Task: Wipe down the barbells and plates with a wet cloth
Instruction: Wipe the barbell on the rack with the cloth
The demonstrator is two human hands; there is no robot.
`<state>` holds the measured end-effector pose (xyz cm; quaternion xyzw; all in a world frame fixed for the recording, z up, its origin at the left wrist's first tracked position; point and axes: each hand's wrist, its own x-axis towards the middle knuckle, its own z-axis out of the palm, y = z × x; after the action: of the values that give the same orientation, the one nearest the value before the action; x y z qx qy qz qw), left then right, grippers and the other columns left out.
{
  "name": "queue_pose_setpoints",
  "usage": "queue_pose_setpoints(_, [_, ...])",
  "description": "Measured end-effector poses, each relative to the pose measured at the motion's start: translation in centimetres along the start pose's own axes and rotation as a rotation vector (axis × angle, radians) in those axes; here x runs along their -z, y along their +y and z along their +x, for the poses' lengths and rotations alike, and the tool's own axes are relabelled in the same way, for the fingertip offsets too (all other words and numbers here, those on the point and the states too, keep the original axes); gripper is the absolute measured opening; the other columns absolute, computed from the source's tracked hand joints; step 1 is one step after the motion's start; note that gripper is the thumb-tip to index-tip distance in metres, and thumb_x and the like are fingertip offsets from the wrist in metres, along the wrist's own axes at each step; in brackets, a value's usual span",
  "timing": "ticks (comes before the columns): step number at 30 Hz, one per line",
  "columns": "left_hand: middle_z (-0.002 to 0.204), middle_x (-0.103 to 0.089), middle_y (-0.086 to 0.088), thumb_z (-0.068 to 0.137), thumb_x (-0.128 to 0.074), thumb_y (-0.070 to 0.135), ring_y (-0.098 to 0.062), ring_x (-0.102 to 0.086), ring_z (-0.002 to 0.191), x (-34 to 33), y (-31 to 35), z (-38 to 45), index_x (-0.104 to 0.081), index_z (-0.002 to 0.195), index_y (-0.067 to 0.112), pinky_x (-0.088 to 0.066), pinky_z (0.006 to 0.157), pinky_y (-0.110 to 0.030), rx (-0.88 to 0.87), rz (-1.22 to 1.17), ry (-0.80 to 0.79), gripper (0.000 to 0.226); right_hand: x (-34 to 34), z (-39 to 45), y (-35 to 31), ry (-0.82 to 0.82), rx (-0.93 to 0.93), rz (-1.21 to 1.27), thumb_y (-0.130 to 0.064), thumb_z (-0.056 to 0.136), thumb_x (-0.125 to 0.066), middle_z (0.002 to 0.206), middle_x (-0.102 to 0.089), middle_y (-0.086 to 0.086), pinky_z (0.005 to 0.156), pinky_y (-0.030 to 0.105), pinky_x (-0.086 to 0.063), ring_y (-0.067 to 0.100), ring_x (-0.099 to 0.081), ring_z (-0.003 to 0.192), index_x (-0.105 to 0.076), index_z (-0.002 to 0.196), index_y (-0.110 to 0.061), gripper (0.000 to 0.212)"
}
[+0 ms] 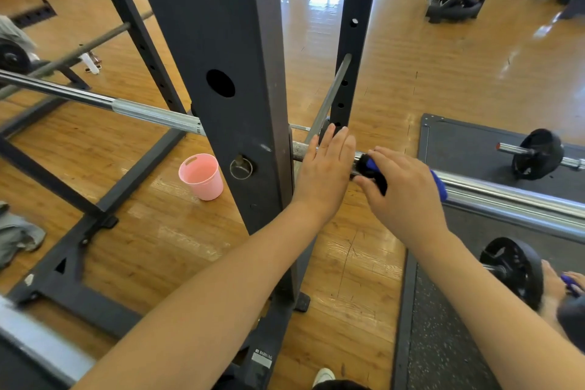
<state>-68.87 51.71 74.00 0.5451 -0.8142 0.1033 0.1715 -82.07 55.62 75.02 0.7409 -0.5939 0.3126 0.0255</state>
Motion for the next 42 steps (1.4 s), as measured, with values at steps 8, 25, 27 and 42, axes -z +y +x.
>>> queue_pose_setpoints(8, [0.138,-0.049,-0.013,0.069,-0.080,0.010,-0.031,-0.041,0.133,-0.2,0.1,0.0,-0.047,0.132,0.004,-0.032,0.109,-0.042,0.016,0.005,-0.021,0.071,-0.2,-1.7,1.9,0.126,0.019,0.003,-0.010,0.079,-0.074,0.121,-0.063,0.018,0.098,0.052,-0.043,0.036,-0.057,0.114,-0.068,0.111,-0.003,0.033])
queue_pose_setpoints(25, [0.147,-0.037,-0.011,0.083,-0.066,0.010,-0.028,-0.016,0.144,0.6,-0.2,0.5,-0.036,0.139,0.004,-0.011,0.116,-0.039,-0.048,-0.021,-0.043,0.063,-1.8,-0.1,-0.3,0.181,0.020,-0.040,-0.003,0.081,-0.070,0.109,-0.068,0.018,0.090,0.045,-0.049,0.035,-0.064,0.102,-0.067,0.111,0.002,0.031])
queue_pose_setpoints(27, [0.150,-0.029,-0.008,0.088,-0.061,0.011,-0.025,-0.007,0.146,0.7,-0.3,0.6,-0.029,0.142,0.006,-0.004,0.117,-0.037,-0.051,-0.018,-0.059,0.064,-2.2,0.0,-0.6,0.169,0.064,-0.036,-0.001,0.080,-0.070,0.110,-0.068,0.019,0.090,0.046,-0.049,0.035,-0.064,0.104,-0.067,0.111,0.002,0.031])
queue_pose_setpoints(42, [0.152,-0.023,-0.008,0.086,-0.062,0.016,-0.025,-0.004,0.146,2.0,-0.6,2.3,-0.026,0.141,0.009,-0.009,0.117,-0.043,-0.066,0.019,-0.289,0.065,-2.9,-1.6,0.1,0.196,0.204,-0.094,0.009,0.072,-0.073,0.114,-0.066,0.017,0.092,0.044,-0.047,0.034,-0.062,0.108,-0.068,0.111,0.000,0.040])
